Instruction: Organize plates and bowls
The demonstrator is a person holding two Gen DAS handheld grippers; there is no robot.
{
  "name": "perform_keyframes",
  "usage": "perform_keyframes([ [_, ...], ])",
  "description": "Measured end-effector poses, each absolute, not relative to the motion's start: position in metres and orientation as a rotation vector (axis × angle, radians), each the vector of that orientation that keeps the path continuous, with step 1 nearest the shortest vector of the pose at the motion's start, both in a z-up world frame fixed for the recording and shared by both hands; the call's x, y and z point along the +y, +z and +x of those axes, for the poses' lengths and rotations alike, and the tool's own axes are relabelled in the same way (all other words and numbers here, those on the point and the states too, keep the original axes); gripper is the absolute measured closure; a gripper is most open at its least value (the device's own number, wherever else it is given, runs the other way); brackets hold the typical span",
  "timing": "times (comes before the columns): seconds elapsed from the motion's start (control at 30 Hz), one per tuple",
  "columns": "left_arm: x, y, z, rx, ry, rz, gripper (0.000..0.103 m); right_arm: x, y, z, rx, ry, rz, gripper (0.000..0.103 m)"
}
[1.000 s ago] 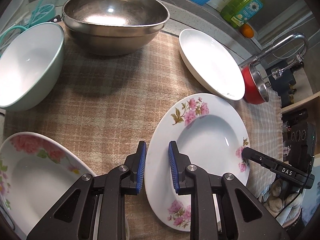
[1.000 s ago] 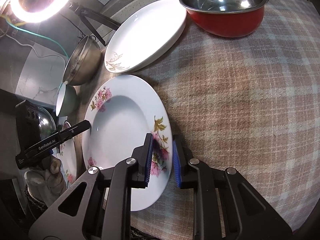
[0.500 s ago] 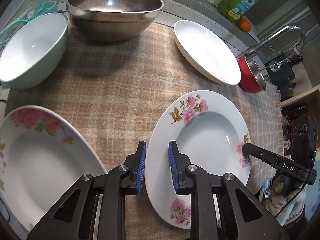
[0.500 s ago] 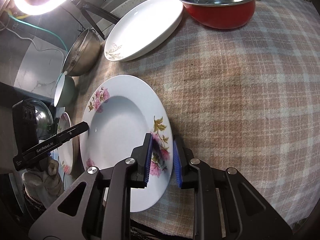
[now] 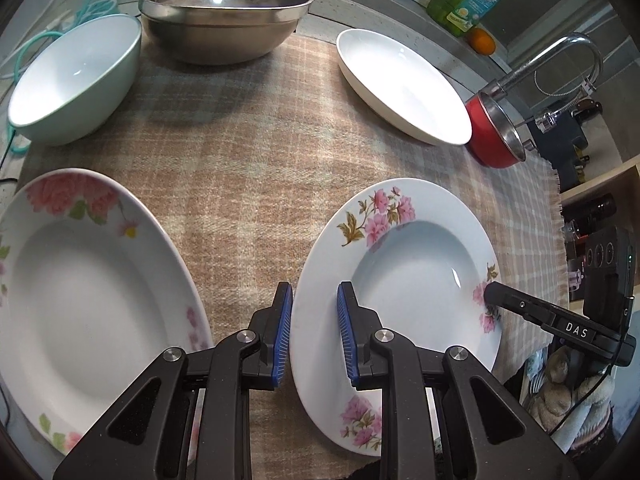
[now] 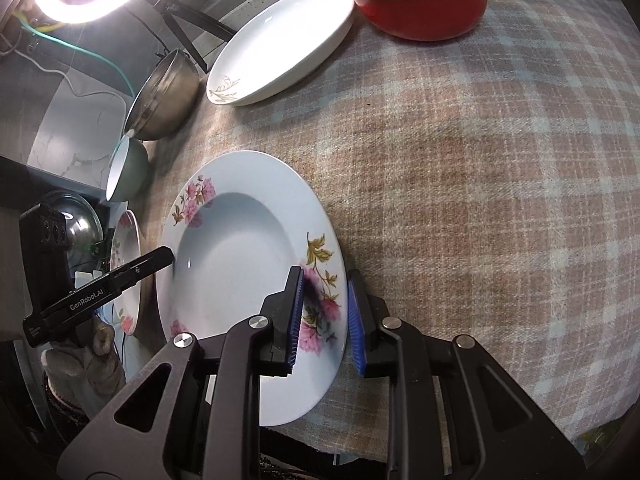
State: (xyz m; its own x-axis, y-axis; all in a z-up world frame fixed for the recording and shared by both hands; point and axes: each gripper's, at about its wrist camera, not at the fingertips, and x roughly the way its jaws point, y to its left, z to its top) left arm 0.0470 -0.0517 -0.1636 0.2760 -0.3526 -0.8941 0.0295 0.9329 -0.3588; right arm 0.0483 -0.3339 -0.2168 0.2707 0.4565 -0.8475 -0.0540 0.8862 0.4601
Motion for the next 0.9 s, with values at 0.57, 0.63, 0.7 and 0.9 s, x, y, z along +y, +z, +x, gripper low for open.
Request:
perform_keyframes([
  [0.57,-0.056,-0.162,0.039,1.263,-0.259,-0.277,0.082,-0.332,-0.217,0.045,1.257,0.341,0.362,0.08],
  [0.63,-0.056,-0.162,0.038,1.26,-0.26,-0.273,0.082,-0.332,-0.217,0.045,1.258,0.34,0.359,0.08],
  [0.7,-0.057,-0.162,0.038,1.259,-0.259,-0.265,0.082,-0.332,-0.216,0.045,1.257,0.34,0.348,0.08],
  [0.9,-0.056,-0.156,0.037,1.24,-0.259,-0.254,0.082,-0.332,-0.206,0.042,1.216,0.302,0.275,0.08],
])
